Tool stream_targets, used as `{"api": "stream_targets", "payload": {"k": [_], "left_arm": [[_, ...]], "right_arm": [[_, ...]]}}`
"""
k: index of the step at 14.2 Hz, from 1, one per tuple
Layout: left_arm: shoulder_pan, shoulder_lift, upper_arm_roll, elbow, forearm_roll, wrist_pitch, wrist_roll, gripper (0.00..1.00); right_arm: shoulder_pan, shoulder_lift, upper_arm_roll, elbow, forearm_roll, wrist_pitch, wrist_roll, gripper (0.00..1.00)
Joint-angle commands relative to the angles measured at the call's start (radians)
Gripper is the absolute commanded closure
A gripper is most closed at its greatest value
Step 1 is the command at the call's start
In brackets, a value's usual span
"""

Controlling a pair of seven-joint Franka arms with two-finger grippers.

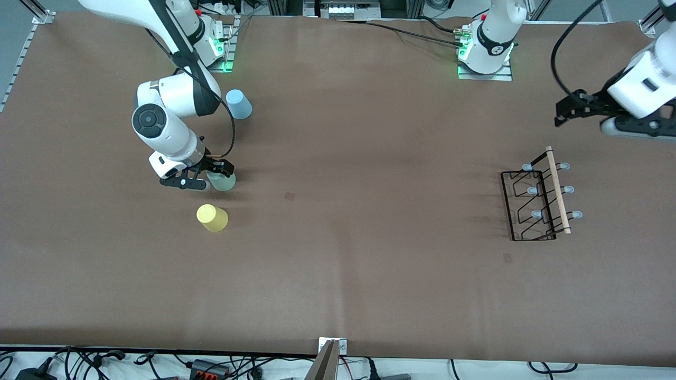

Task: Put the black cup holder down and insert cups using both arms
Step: 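Hold the teal cup while the left gripper carries the rack to center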

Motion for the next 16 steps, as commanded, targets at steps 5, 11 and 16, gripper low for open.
{"api": "stream_targets", "payload": {"k": [5,11,16], "left_arm": [[0.121,0.232,0.013,0.106,0.047,0.000,0.073,0.00],[0.136,0.212,0.007,-0.156,0.056,0.488,0.097,0.03],[0.150,0.182,0.005,-0.362,0.056,0.736,0.103,0.06]], "right_arm": [[0.008,0.039,-0.001,-0.016,0.011,0.083,0.007,0.00],[0.009,0.045,-0.001,-0.031,0.011,0.085,0.009,0.00],[0.032,0.045,-0.001,-0.034,0.011,0.090,0.051,0.00]]}}
